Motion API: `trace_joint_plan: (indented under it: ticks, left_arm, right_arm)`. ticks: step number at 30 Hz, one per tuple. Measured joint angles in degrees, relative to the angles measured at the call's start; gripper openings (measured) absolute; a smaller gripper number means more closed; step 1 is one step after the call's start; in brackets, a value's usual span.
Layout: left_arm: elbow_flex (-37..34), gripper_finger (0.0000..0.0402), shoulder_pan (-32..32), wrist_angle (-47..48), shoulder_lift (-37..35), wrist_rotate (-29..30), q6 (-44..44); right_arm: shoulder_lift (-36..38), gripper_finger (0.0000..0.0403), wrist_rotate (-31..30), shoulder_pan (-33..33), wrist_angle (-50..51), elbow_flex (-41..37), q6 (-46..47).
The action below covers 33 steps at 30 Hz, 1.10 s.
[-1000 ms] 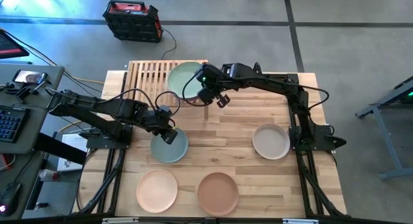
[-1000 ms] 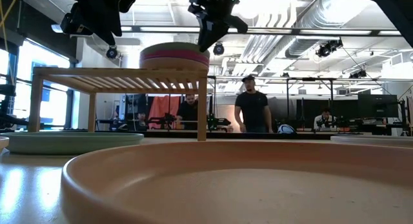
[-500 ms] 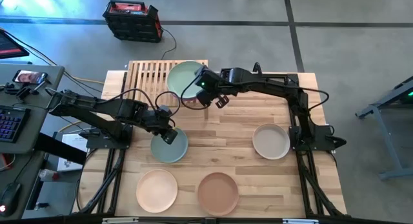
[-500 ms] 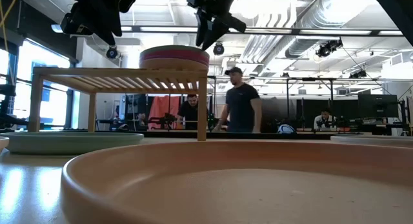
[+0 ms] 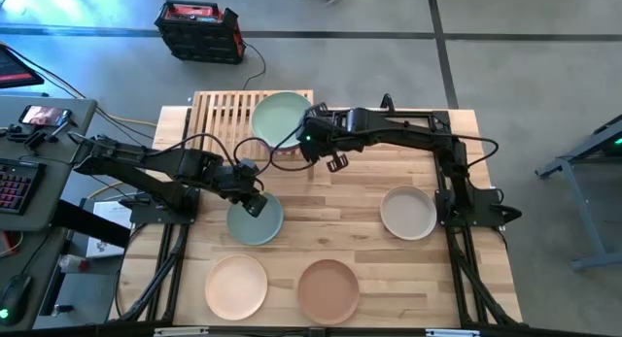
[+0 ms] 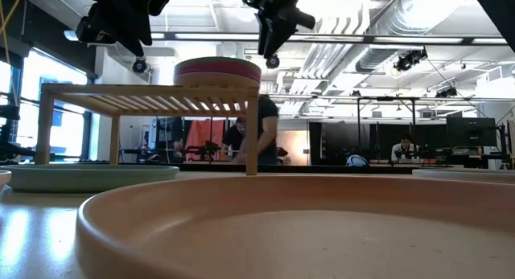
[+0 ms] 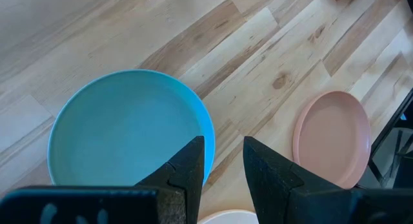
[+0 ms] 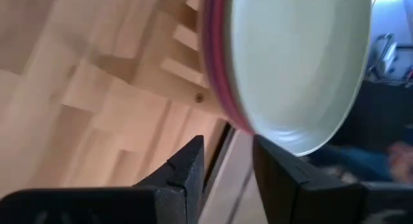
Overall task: Place and stack plates onto a shelf
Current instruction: Put the blue plate on the shelf
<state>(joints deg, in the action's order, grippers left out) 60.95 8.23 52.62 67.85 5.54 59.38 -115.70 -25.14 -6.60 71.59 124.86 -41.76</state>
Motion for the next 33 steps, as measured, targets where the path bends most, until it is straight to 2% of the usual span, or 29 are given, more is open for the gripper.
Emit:
trace_joint_plan:
  ticks: [8, 13, 24, 33]
  left_arm:
    - [0.0, 0.0097, 0.0, -0.02, 0.0, 0.02, -1.92]
    - [0.0, 0.0097, 0.0, -0.03, 0.0, 0.01, -3.03]
    - [0.0, 0.0097, -0.02, -0.26, 0.0, 1.53, -6.1]
    - [0.0, 0.0097, -0.02, -0.12, 0.31, 3.17, -6.25]
  right_arm:
    - [0.33, 0.0107, 0.12, 5.7, 5.86, 0.0, 15.87]
    - [0.33, 0.0107, 2.03, 9.38, 8.61, 0.0, 29.49]
    - [0.33, 0.0107, 15.95, 15.09, 9.44, -0.02, 60.07]
    - [0.33, 0.0107, 16.39, 20.39, 9.44, -0.06, 75.33]
